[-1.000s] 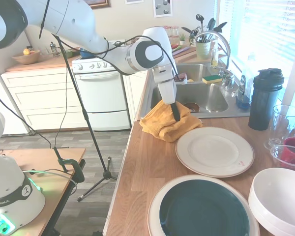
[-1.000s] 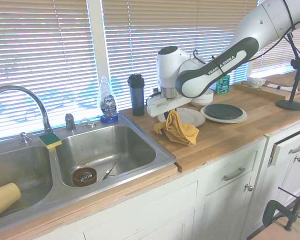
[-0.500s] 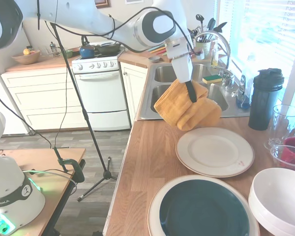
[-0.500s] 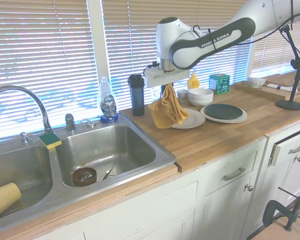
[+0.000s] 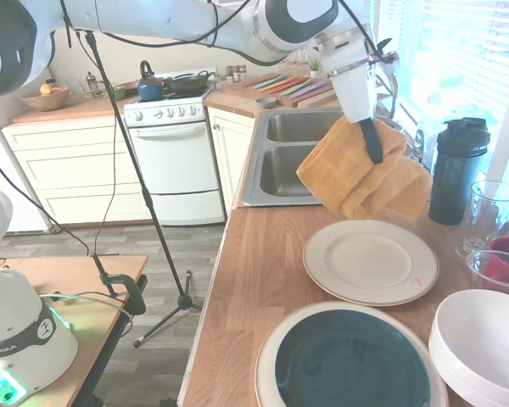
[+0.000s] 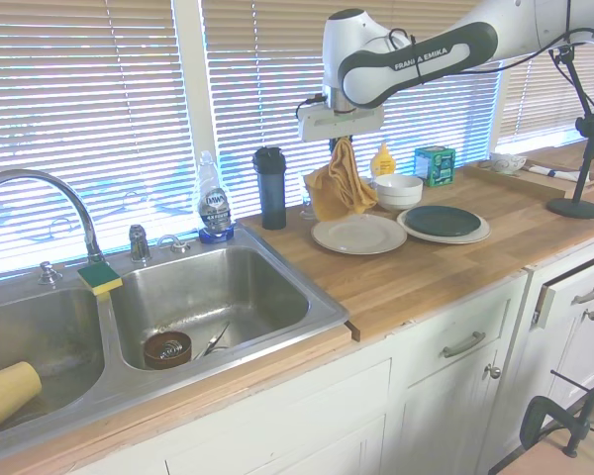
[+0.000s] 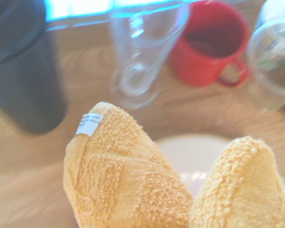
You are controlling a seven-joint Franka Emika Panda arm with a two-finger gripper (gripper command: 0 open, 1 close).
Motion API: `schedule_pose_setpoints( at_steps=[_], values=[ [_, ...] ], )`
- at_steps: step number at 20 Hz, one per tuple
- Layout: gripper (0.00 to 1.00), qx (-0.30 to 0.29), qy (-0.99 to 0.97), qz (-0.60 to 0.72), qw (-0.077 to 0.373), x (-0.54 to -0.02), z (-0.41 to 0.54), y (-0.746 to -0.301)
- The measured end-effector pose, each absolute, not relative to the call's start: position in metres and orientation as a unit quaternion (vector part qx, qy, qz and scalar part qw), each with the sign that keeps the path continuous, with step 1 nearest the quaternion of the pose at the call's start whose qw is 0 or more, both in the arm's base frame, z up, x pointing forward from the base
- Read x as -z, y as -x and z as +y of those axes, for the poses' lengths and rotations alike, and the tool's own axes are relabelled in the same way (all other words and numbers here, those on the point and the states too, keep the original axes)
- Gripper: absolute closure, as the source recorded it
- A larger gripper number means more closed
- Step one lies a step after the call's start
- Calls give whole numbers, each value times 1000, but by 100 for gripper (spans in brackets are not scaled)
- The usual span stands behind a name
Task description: Wipe the white plate in clockwise motion
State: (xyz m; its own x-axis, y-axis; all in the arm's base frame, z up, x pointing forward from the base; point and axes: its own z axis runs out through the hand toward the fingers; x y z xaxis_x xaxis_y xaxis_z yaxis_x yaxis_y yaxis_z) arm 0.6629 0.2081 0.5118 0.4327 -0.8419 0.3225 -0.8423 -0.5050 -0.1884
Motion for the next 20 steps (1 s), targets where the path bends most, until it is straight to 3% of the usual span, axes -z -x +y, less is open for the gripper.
schedule_pose_setpoints(
  at_steps=[11, 20],
  values=[
    [100, -175, -838, -517, 24, -457, 159, -704],
    [100, -167, -844, -509, 14, -396, 154, -703]
  ],
)
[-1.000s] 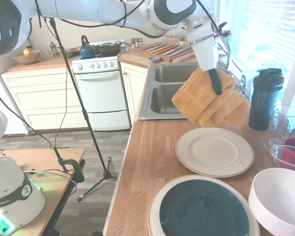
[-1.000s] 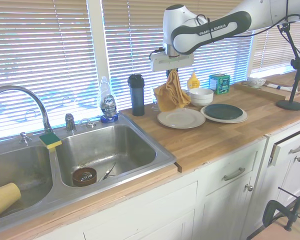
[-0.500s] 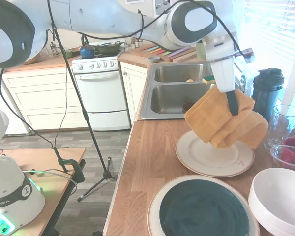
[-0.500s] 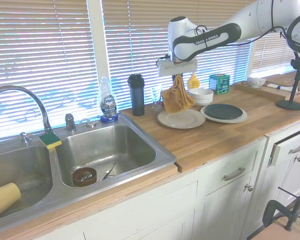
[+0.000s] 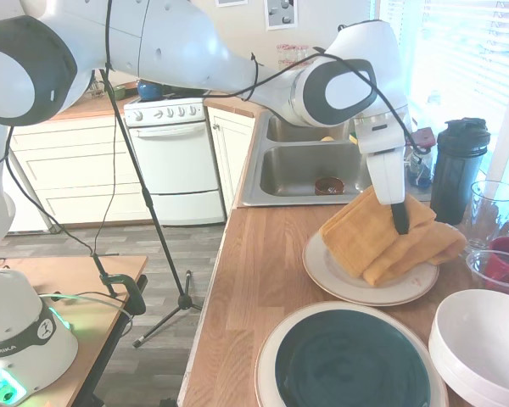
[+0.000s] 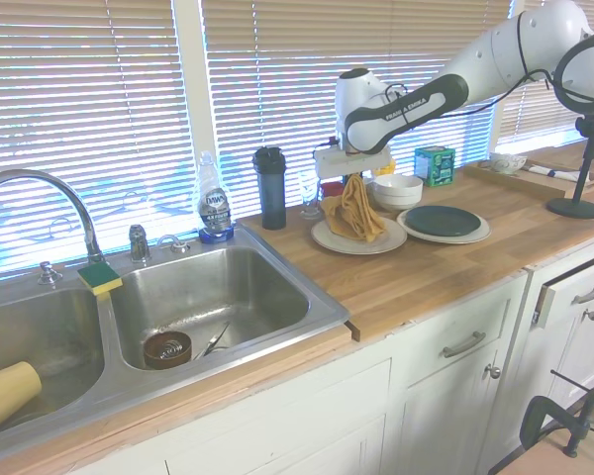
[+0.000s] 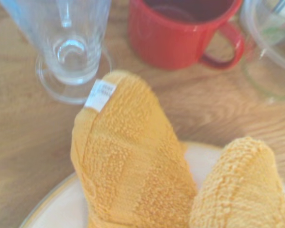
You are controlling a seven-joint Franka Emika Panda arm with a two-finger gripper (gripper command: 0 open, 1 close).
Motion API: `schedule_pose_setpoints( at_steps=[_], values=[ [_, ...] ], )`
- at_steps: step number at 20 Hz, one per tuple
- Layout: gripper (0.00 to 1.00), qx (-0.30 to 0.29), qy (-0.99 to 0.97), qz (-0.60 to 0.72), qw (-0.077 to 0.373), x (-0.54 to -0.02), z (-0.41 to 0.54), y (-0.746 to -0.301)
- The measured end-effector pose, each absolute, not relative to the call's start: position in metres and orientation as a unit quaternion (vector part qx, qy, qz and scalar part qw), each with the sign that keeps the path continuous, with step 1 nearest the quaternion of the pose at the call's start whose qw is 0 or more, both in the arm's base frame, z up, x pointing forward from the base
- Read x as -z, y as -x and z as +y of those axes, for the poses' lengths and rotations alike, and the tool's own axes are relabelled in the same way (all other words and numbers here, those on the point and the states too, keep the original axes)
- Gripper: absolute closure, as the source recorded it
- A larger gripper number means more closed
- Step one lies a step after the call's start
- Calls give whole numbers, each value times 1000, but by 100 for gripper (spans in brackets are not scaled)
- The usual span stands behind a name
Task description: Wipe the white plate in clockwise motion
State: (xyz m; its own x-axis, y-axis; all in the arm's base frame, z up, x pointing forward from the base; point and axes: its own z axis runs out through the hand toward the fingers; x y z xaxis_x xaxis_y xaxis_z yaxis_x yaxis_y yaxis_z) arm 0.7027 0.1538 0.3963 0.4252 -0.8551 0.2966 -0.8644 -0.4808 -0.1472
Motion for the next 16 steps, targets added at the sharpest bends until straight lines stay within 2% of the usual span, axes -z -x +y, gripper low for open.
schedule_pose_setpoints(
  at_steps=[10, 16],
  values=[
    [100, -146, -852, -503, -3, -364, 172, -686],
    [100, -152, -849, -506, -19, -363, 183, -685]
  ],
)
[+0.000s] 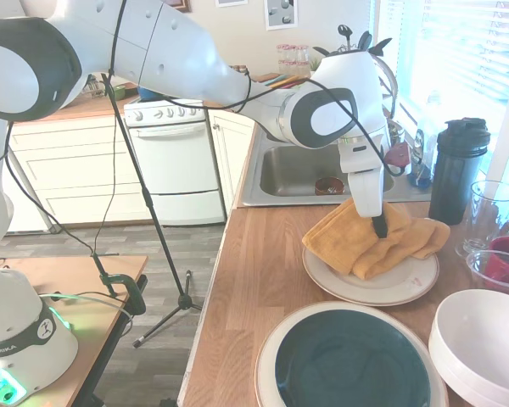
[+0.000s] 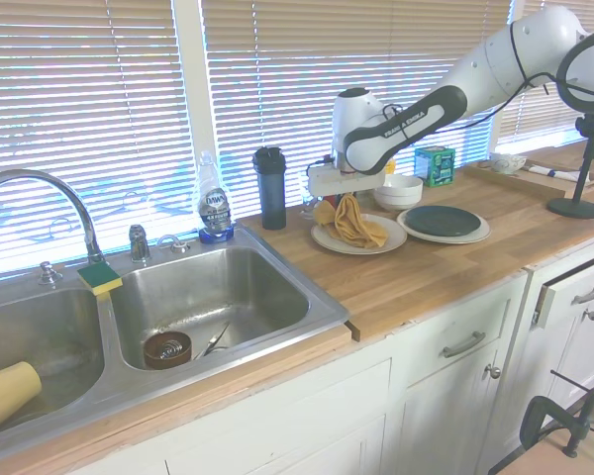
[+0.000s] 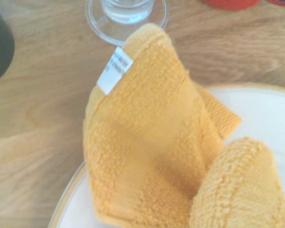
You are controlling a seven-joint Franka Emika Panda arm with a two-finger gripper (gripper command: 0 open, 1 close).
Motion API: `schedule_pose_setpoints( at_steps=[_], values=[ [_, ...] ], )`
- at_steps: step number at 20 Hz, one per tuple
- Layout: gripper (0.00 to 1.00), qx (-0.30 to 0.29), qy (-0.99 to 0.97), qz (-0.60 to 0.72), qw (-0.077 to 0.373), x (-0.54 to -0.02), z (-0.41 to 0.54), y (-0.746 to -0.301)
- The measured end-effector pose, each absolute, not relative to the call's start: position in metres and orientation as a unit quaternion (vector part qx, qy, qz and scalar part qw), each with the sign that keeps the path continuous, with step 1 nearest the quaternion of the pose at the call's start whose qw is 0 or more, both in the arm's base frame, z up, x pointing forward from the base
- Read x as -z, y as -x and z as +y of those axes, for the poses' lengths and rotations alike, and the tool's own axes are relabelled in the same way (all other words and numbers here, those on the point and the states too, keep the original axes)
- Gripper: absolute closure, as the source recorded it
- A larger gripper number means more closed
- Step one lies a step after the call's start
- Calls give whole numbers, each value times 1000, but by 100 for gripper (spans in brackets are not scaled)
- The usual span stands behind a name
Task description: Wipe the white plate in clockwise motion
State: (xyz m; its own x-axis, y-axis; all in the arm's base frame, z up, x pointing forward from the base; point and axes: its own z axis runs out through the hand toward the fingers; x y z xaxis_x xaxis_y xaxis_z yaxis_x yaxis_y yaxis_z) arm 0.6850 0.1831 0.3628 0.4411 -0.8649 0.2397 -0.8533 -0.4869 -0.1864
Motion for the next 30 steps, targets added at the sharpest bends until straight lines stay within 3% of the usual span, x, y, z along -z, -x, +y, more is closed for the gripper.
schedule_pose_setpoints(
  at_steps=[13, 22, 30],
  values=[
    [100, 187, 838, 513, -3, -358, 140, -696],
    [100, 173, 854, 489, -37, -358, 146, -629],
    [100, 158, 867, 472, -28, -344, 203, -594]
  ],
)
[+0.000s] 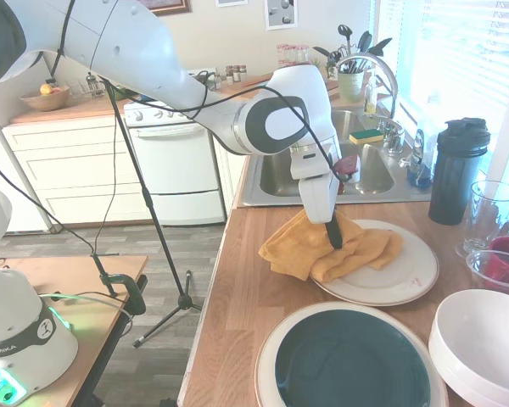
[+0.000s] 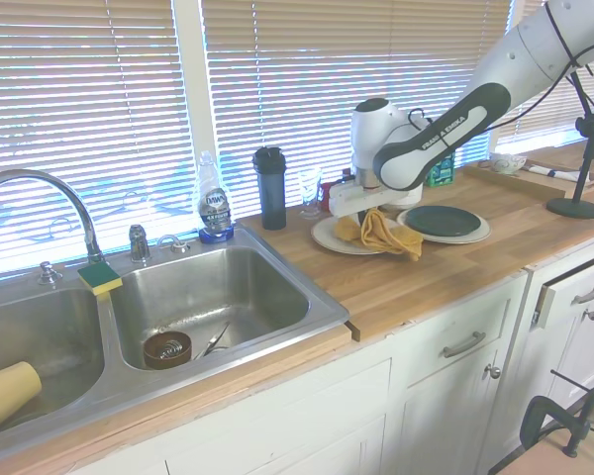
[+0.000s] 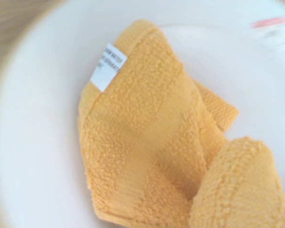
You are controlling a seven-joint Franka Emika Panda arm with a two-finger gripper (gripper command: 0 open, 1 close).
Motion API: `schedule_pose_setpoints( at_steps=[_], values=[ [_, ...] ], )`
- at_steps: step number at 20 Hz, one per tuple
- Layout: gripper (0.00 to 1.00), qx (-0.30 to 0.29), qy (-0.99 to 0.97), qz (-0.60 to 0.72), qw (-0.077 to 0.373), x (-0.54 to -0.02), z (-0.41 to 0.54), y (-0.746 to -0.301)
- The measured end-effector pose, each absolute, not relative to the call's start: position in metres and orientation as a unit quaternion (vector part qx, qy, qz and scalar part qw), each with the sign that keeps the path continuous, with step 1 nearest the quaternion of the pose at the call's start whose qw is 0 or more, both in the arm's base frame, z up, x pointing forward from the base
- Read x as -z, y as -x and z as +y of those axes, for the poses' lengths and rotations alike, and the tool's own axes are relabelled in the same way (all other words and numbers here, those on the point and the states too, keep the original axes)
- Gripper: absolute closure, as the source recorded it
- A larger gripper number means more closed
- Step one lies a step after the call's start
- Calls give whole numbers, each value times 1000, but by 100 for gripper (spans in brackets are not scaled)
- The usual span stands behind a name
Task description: Wipe the white plate in clockwise motion
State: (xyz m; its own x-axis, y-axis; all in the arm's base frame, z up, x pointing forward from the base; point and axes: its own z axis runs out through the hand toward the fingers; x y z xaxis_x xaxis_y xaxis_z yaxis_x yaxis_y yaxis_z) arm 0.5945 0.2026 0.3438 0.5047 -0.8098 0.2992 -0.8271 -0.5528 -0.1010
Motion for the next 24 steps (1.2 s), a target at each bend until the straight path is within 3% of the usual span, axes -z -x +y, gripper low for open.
schedule_pose_setpoints(
  at_steps=[7, 24],
  values=[
    [100, -159, -866, -475, 8, -352, 235, -600],
    [100, -178, -830, -528, 14, -342, 205, -701]
  ],
)
